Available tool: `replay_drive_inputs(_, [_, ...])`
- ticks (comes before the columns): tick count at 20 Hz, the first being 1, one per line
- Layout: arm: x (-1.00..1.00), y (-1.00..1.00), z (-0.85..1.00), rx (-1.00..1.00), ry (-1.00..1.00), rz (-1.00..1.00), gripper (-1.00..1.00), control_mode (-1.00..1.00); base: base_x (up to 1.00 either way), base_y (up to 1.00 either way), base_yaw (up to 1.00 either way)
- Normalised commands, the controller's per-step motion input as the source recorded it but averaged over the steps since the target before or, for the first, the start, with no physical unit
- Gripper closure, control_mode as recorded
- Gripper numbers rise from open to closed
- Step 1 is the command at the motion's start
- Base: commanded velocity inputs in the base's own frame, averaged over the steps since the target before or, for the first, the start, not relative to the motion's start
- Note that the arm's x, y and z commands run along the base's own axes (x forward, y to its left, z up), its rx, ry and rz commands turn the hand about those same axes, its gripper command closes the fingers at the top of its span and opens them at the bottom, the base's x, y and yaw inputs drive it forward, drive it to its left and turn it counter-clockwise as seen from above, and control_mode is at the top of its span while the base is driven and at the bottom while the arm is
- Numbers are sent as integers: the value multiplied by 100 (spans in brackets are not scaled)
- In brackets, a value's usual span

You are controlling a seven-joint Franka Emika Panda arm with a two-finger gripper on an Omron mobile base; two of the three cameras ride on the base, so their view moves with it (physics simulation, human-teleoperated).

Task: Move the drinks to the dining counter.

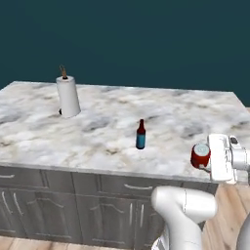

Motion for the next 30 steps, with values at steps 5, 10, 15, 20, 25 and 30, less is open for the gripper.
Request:
replay_drive_inputs(5, [0, 0, 0, 0, 0, 0, 100, 100, 52, 0, -35])
replay_drive_inputs(10, [0, 0, 0, 0, 0, 0, 100, 100, 54, 1, -34])
replay_drive_inputs(15, [0, 0, 0, 0, 0, 0, 100, 100, 43, 37, -26])
replay_drive_inputs(20, [0, 0, 0, 0, 0, 0, 100, 100, 38, 61, -13])
replay_drive_inputs(25, [0, 0, 0, 0, 0, 0, 100, 100, 53, 60, -2])
replay_drive_inputs(30, [0, 0, 0, 0, 0, 0, 100, 100, 21, 6, 0])
